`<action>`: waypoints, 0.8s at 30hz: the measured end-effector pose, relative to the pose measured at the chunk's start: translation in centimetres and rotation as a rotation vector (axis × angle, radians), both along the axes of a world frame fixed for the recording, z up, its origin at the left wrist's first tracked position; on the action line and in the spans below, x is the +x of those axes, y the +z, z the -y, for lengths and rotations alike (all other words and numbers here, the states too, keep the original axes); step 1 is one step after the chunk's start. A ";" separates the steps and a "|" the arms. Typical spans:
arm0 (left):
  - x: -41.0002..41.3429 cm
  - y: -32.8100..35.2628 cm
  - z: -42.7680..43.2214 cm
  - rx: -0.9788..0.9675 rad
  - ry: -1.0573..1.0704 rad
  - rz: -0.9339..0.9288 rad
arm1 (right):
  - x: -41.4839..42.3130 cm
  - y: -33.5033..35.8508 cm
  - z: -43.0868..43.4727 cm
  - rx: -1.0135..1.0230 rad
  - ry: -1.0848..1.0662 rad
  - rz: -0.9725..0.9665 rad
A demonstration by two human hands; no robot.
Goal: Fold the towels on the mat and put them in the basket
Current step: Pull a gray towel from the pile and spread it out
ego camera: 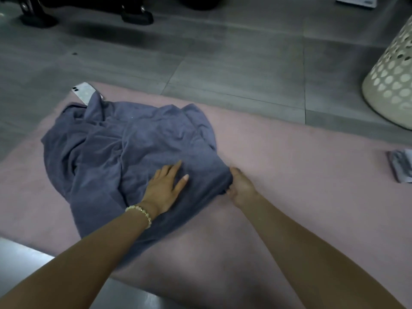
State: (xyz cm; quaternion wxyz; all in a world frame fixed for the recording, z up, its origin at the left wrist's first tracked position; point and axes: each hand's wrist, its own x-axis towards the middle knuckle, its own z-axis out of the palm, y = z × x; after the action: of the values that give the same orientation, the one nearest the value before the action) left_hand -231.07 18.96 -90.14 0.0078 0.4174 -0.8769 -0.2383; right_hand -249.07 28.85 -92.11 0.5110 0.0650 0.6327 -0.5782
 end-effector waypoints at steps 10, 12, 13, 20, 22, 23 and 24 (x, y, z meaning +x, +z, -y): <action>-12.2 4.7 -5.3 0.050 -0.266 -0.442 | -11.0 9.7 -13.5 -0.043 0.141 -0.405; -16.3 5.5 -7.5 0.155 -0.351 -0.471 | -12.6 11.7 -16.1 -0.040 0.252 -0.450; -18.4 6.2 -8.9 0.237 -0.412 -0.452 | -13.3 12.7 -17.3 -0.046 0.302 -0.463; -28.7 15.3 -17.0 0.783 -0.410 -0.233 | -18.5 21.5 -23.5 -0.070 0.349 -0.534; -29.8 18.2 -18.1 0.885 -0.405 -0.334 | -20.0 24.4 -25.4 -0.030 0.338 -0.604; -30.2 20.1 -18.6 0.935 -0.415 -0.399 | -20.4 25.9 -26.2 0.010 0.368 -0.636; -30.6 22.2 -19.1 0.964 -0.422 -0.460 | -20.6 27.4 -26.8 0.057 0.424 -0.654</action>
State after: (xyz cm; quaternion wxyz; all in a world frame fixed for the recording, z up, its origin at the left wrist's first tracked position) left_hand -261.70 38.09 -67.93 -0.0407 0.1271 -0.7092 -0.6923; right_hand -269.69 55.64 -64.67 0.3884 -0.2408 0.7774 -0.4323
